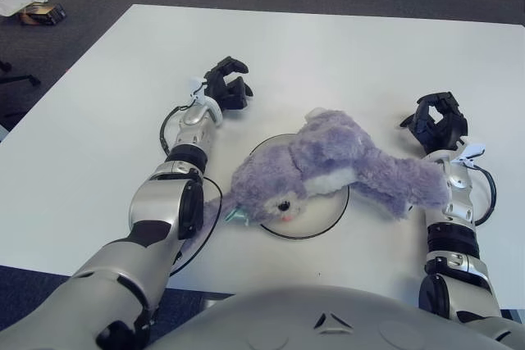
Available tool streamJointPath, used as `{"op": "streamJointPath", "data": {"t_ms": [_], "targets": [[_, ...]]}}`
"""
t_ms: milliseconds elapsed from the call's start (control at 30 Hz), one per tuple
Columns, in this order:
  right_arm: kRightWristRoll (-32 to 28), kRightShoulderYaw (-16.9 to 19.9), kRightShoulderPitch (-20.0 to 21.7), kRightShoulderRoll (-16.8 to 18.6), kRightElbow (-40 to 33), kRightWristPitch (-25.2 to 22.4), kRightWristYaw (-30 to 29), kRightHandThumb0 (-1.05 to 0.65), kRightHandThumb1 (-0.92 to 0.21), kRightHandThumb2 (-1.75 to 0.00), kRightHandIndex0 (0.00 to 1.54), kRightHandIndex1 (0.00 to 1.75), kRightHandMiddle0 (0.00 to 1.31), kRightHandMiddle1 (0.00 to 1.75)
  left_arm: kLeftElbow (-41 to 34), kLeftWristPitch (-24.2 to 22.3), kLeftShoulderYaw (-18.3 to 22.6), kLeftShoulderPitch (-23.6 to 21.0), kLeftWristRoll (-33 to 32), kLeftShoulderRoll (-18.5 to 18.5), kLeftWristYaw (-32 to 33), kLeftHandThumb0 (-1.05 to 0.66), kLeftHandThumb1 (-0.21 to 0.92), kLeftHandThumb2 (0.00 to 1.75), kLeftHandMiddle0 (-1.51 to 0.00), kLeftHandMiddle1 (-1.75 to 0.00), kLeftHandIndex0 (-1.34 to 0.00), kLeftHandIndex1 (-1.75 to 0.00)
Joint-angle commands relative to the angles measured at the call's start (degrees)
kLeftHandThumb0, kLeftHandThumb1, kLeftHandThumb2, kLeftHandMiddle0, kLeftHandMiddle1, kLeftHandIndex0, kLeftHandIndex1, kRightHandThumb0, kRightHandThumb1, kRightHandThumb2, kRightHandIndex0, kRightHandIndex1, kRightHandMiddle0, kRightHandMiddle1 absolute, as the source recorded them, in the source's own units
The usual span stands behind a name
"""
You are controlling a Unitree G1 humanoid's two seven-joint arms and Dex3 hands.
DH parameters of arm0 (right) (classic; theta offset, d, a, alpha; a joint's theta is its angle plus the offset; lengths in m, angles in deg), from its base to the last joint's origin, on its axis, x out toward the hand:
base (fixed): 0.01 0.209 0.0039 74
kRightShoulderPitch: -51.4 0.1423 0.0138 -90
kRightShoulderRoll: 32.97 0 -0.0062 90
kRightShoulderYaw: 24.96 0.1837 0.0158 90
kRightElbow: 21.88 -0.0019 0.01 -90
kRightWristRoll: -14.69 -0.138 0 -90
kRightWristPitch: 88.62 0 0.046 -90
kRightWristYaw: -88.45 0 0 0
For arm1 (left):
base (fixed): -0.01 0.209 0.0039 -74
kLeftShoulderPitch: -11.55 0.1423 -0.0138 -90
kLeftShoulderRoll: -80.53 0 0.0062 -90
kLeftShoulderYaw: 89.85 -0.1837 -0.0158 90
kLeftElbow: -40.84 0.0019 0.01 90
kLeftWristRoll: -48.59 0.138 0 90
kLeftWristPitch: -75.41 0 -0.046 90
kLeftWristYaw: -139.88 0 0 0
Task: Put the doll into the plate.
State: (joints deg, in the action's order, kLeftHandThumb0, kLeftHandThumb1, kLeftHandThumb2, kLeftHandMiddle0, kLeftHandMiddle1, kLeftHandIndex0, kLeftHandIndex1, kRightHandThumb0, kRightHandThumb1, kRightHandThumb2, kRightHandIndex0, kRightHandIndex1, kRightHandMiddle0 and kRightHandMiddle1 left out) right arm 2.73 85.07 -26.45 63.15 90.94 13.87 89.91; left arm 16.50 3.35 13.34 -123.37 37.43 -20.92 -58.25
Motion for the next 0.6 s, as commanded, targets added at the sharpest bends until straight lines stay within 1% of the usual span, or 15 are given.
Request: {"op": "streamJointPath", "data": {"t_ms": [0,200,300,433,567], "targets": [[-0.2,-0.7,-2.7,1.9,4.5,-0.5,0.6,-0.42,-0.53,-1.05,0.9,1.75,0.45,1.75,1.0,-2.3,0.7,4.2,-1.0,-1.4,-0.7,-0.01,0.03,1.63,-0.84,-1.75,-0.62,-1.66],[-0.3,-1.0,-2.6,1.9,4.5,-0.7,0.7,-0.43,-0.49,-1.1,1.03,1.75,0.48,1.75,-0.2,-2.1,0.9,5.0,-1.4,-1.8,-1.0,-0.01,0.0,1.67,-0.87,-1.75,-0.62,-1.7],[0.1,-1.4,-2.8,1.9,3.8,-1.5,0.3,-0.43,-0.47,-1.12,1.09,1.75,0.49,1.75,-0.6,-1.2,0.8,5.6,-1.4,-1.9,-1.1,-0.01,-0.01,1.69,-0.89,-1.75,-0.63,-1.7],[0.7,-2.0,-3.3,1.8,2.7,-2.6,-0.3,-0.44,-0.46,-1.13,1.12,1.75,0.5,1.75,-1.4,0.1,0.1,6.4,-0.7,-2.0,-0.7,-0.01,-0.03,1.71,-0.9,-1.75,-0.64,-1.7],[1.0,-2.5,-4.0,1.8,1.3,-3.8,-0.7,-0.43,-0.47,-1.13,1.12,1.75,0.49,1.75,-3.3,1.4,-0.8,7.4,0.2,-1.9,0.3,-0.01,-0.05,1.72,-0.91,-1.75,-0.67,-1.68]]}}
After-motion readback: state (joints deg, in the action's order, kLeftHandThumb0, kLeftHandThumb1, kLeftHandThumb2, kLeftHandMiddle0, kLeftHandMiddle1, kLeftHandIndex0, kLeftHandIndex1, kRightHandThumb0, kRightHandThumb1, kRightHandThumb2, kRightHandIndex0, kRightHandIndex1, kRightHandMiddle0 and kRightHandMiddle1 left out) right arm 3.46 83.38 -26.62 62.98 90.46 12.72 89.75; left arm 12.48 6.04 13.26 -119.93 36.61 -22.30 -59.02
